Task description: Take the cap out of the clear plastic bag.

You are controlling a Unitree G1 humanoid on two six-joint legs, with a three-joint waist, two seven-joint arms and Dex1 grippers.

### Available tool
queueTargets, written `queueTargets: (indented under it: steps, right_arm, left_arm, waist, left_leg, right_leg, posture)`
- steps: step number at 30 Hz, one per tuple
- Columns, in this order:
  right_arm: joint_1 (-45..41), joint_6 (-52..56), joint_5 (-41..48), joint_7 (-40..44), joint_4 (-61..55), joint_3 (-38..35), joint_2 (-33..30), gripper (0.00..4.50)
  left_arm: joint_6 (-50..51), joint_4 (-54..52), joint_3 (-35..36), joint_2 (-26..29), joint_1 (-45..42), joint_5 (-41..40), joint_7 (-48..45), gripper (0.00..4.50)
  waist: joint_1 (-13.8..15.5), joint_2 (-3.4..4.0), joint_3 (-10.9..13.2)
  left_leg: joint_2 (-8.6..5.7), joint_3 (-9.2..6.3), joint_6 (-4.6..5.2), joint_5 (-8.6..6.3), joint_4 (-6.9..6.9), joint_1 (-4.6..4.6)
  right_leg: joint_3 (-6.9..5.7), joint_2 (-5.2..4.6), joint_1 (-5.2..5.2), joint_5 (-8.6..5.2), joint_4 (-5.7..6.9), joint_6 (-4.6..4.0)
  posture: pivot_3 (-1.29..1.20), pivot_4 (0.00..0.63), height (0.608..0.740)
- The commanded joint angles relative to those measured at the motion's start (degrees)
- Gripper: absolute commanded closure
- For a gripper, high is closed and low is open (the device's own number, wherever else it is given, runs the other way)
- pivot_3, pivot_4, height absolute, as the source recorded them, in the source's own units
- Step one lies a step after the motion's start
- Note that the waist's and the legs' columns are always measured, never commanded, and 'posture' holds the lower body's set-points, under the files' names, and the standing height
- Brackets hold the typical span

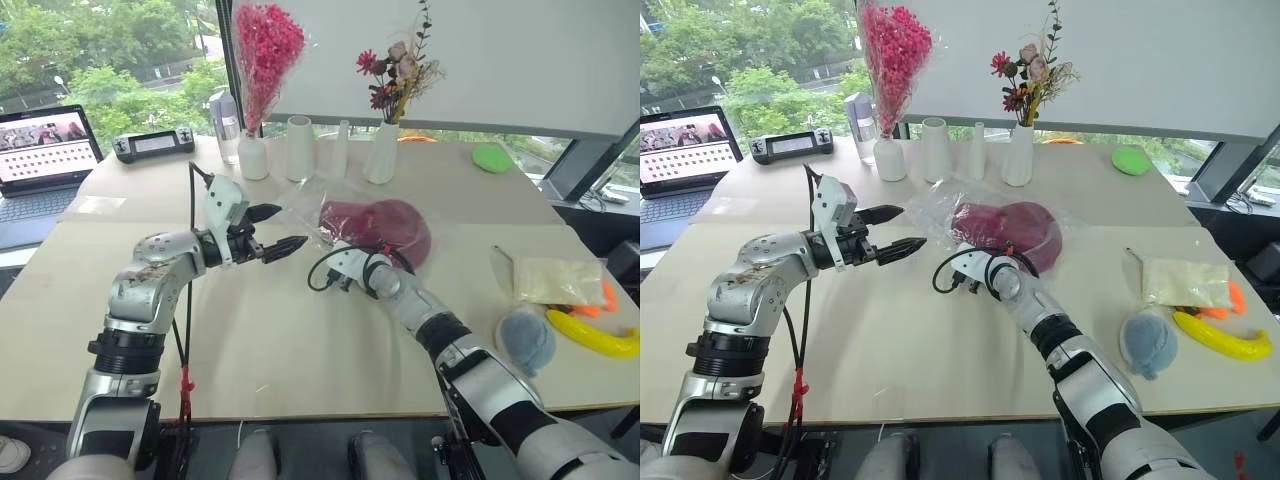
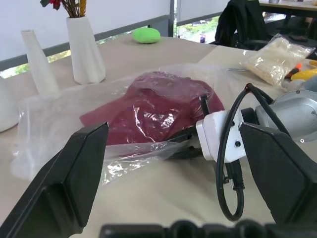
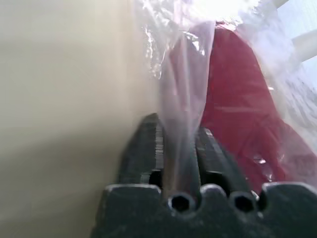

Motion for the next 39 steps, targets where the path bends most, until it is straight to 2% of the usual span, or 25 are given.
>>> queueTargets:
  steps: [1, 4, 5, 6, 8, 11, 15, 18, 20, 22, 24, 27, 31, 34, 37, 38, 39]
  right_arm:
    - [2.62, -0.73, -1.62, -1.52, -0.25, -2.62, -4.29, 4.47]
    - [3.75, -5.00, -2.73, -2.22, -7.47, -3.26, -6.85, 4.47]
    - [4.10, -6.70, -3.34, -1.88, -10.09, -3.07, -7.78, 4.47]
    - [4.49, -8.95, -3.33, -0.93, -12.60, -2.98, -8.42, 4.47]
    - [5.07, -14.66, -3.71, 2.57, -17.98, -1.29, -9.78, 4.47]
    - [6.78, -23.01, -3.88, 10.11, -26.21, 2.55, -12.05, 4.47]
    - [10.15, -28.95, -5.22, 17.42, -35.62, 5.67, -15.37, 4.47]
    - [12.30, -32.64, -5.42, 20.73, -40.11, 6.53, -17.11, 4.47]
    - [14.80, -38.61, -6.78, 22.45, -39.78, 7.75, -21.16, 4.47]
    - [14.01, -45.58, -13.94, 18.65, -29.20, 9.49, -25.80, 4.47]
    - [7.83, -51.97, -20.69, 10.72, -13.10, 10.91, -28.08, 4.47]
    - [-1.48, -57.57, -27.15, -0.63, 1.69, 13.69, -28.09, 4.47]
    - [-11.99, -55.78, -40.80, -20.67, 12.97, 20.78, -26.56, 4.47]
    - [-15.37, -54.11, -44.66, -28.70, 18.30, 23.35, -25.47, 3.63]
    - [-16.90, -53.37, -44.36, -31.94, 21.17, 22.90, -25.03, 2.74]
    - [-17.15, -53.19, -44.33, -33.01, 21.54, 22.74, -25.08, 2.25]
    - [-17.11, -52.22, -43.78, -33.15, 21.96, 22.16, -25.22, 1.97]
  left_arm:
    - [-0.13, -1.47, 2.65, 2.07, -0.01, -0.96, -0.34, 0.00]
    - [-0.19, -0.32, 4.60, 3.72, 0.18, -1.35, -0.18, 0.00]
    - [-0.16, 0.16, 5.35, 4.18, 0.05, -1.61, -0.05, 0.00]
    - [-0.16, 0.55, 6.06, 4.63, -0.13, -1.82, 0.02, 0.00]
    - [-0.03, 1.21, 7.45, 5.57, -0.74, -2.34, 0.04, 0.00]
    - [0.69, 1.49, 9.31, 6.96, -1.72, -3.36, -0.03, 0.00]
    - [1.64, 1.13, 11.34, 8.19, -1.99, -4.65, 0.48, 0.00]
    - [1.82, 0.74, 11.59, 8.83, -1.47, -4.80, 0.59, 0.00]
    - [2.43, -0.31, 12.12, 9.32, -0.72, -5.09, 0.64, 0.00]
    - [2.88, -1.20, 12.50, 9.60, -0.12, -5.40, 0.85, 0.00]
    - [3.21, -1.53, 12.23, 9.48, -0.04, -5.68, 1.28, 0.00]
    - [3.57, -1.79, 11.19, 9.25, -0.26, -5.87, 1.39, 0.00]
    - [4.03, -1.31, 9.71, 8.49, -1.64, -6.27, 1.31, 0.00]
    - [4.40, -1.01, 8.69, 7.90, -2.47, -6.38, 1.07, 0.00]
    - [4.62, -0.58, 7.79, 7.27, -3.14, -6.40, 0.82, 0.00]
    - [4.61, -0.39, 7.45, 7.06, -3.33, -6.32, 0.70, 0.00]
    - [4.51, -0.11, 6.95, 6.76, -3.56, -6.21, 0.52, 0.00]
  waist:
    - [0.16, 0.00, 0.00]
    - [0.25, 0.06, 0.04]
    - [0.35, 0.07, 0.04]
    - [0.38, 0.08, 0.07]
    - [0.36, 0.09, 0.16]
    - [-0.23, 0.09, 0.30]
    - [-0.82, 0.08, 0.31]
    - [-0.72, 0.09, 0.34]
    - [-0.57, 0.08, 0.34]
    - [-0.25, 0.07, 0.34]
    - [-0.38, 0.05, 0.36]
    - [-0.49, -0.15, 0.49]
    - [-0.65, -0.20, 0.52]
    - [-0.92, -0.20, 0.52]
    - [-0.90, -0.21, 0.53]
    - [-0.91, -0.21, 0.53]
    - [-0.92, -0.21, 0.53]
  left_leg:
    - [0.00, 0.00, 0.00, 0.00, -0.02, -0.06]
    - [0.00, 0.01, 0.06, 0.03, -0.03, -0.54]
    - [-0.01, 0.02, 0.09, 0.05, -0.02, -0.88]
    - [-0.02, 0.04, 0.60, 0.37, 0.00, -1.24]
    - [0.00, 0.02, 0.61, 0.37, -0.04, -1.57]
    - [0.01, 0.01, 0.60, 0.36, -0.20, -1.71]
    - [0.02, 0.01, 0.58, 0.35, -0.61, -1.69]
    - [0.02, 0.02, 0.58, 0.35, -0.63, -1.68]
    - [0.01, 0.04, 0.57, 0.36, -0.56, -1.69]
    - [0.00, 0.05, 0.56, 0.36, -0.51, -1.65]
    - [0.00, 0.11, 0.52, 0.39, -0.46, -1.48]
    - [0.01, 0.20, 0.44, 0.50, -0.37, -0.95]
    - [-0.06, 0.26, 0.18, 0.48, -0.40, -0.79]
    - [-0.07, 0.30, 0.54, 0.75, -0.49, -0.84]
    - [-0.05, 0.28, 0.56, 0.77, -0.81, -0.85]
    - [-0.04, 0.25, 0.55, 0.76, -0.94, -0.86]
    - [-0.04, 0.23, 0.55, 0.76, -1.02, -0.86]
  right_leg:
    - [-0.03, 0.00, -0.02, -0.07, 0.00, 0.02]
    - [-0.02, 0.02, -0.20, -0.08, 0.05, -0.14]
    - [-0.01, 0.02, -0.53, -0.09, 0.11, -0.17]
    - [0.01, 0.04, -0.90, -0.09, 0.19, -0.14]
    - [0.01, 0.11, -1.20, 0.09, 0.21, 0.26]
    - [0.01, 0.16, -1.38, 0.06, 0.19, 0.27]
    - [0.03, 0.22, -1.54, 0.00, 0.17, 0.22]
    - [0.02, 0.21, -1.55, -0.04, 0.18, 0.20]
    - [0.02, 0.18, -1.53, -0.04, 0.19, 0.20]
    - [0.01, 0.16, -1.45, -0.05, 0.16, 0.21]
    - [0.02, 0.13, -1.31, -0.12, 0.10, 0.09]
    - [0.02, 0.05, -0.81, -0.30, -0.06, 0.01]
    - [0.01, -0.12, -0.88, -0.13, -0.05, -0.29]
    - [0.04, -0.12, -0.89, 0.04, 0.16, -0.53]
    - [0.05, -0.04, -0.99, -0.08, 0.22, -0.37]
    - [0.10, 0.04, -1.02, 0.00, 0.22, -0.07]
    - [0.10, 0.06, -1.03, 0.00, 0.21, -0.06]
  posture:
    - [0.00, 0.150, 0.740]
    - [0.00, 0.150, 0.740]
    - [0.00, 0.150, 0.740]
    - [0.00, 0.150, 0.740]
    - [0.00, 0.150, 0.740]
    - [0.00, 0.150, 0.740]
    - [0.00, 0.150, 0.740]
    - [0.00, 0.150, 0.740]
    - [0.00, 0.150, 0.740]
    - [0.00, 0.150, 0.740]
    - [0.00, 0.150, 0.740]
    - [0.00, 0.150, 0.740]
    - [0.00, 0.150, 0.740]
    - [0.00, 0.150, 0.740]
    - [0.00, 0.150, 0.740]
    - [0.00, 0.150, 0.740]
    - [0.00, 0.150, 0.740]
